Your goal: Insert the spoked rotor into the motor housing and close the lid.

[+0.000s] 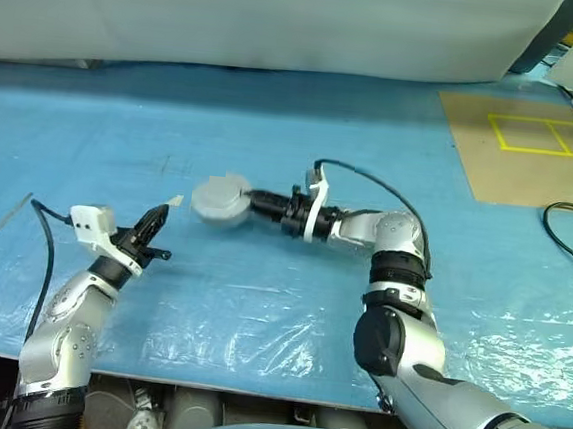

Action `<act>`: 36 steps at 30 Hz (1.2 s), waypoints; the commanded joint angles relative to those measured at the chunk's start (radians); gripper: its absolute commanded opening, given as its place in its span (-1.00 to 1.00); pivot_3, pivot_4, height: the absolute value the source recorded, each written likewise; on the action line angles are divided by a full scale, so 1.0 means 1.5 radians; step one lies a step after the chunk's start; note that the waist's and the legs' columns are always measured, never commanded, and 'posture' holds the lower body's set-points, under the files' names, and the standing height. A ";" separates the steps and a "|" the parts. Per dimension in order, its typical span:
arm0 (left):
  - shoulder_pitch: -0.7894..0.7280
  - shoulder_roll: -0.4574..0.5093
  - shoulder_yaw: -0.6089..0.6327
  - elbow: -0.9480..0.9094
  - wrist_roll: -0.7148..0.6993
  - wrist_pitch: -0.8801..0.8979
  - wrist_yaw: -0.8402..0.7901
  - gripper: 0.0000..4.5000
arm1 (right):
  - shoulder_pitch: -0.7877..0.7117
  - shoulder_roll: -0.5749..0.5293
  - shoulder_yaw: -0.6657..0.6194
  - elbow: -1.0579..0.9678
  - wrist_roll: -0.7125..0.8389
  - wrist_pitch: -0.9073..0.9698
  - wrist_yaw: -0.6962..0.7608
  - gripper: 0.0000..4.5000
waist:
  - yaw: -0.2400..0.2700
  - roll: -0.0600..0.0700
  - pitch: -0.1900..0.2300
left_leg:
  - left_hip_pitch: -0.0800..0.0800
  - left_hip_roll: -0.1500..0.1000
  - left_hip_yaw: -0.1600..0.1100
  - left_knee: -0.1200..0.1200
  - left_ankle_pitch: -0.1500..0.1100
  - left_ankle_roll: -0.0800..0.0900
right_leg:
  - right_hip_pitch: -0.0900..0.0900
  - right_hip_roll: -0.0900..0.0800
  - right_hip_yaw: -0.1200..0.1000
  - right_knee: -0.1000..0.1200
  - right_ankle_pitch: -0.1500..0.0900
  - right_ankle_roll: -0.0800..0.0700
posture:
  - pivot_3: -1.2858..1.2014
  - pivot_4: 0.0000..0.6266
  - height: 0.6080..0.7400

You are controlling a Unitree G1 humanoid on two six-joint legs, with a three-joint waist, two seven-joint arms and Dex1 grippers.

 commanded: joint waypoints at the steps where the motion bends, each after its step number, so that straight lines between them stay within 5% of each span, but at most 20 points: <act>1: 0.001 -0.021 0.009 -0.061 -0.092 0.045 0.019 -1.00 | -0.035 0.046 -0.028 0.004 0.066 -0.035 -0.019 -0.45 | 0.002 0.000 0.000 | 0.000 0.000 0.000 0.000 0.000 0.000 | 0.000 0.000 0.000 0.000 0.000 0.000 | 0.03 -0.52 1.00; 5: -0.025 -0.060 0.016 -0.081 -0.161 0.060 0.069 -0.59 | -0.041 0.049 -0.024 0.013 0.091 -0.088 -0.040 -0.45 | 0.007 0.000 0.000 | 0.000 0.000 0.001 0.001 0.000 0.000 | 0.000 0.000 0.000 0.000 0.000 0.000 | 0.03 -0.52 1.00; 15: -0.054 -0.096 -0.003 -0.087 -0.231 0.076 0.134 0.96 | -0.044 0.035 0.019 0.021 0.129 -0.133 -0.036 -0.45 | 0.010 0.000 0.000 | -0.001 0.000 0.001 0.002 0.000 0.000 | 0.000 0.000 0.000 0.000 0.000 0.001 | 0.03 -0.52 1.00; 36: -0.128 -0.148 -0.010 -0.056 -0.369 0.097 0.224 0.99 | 0.000 0.029 0.120 -0.041 0.198 -0.074 0.016 -0.45 | 0.012 -0.001 0.000 | -0.004 0.000 -0.002 0.007 0.000 0.000 | 0.000 0.000 0.000 0.001 0.002 0.004 | 0.03 -0.52 1.00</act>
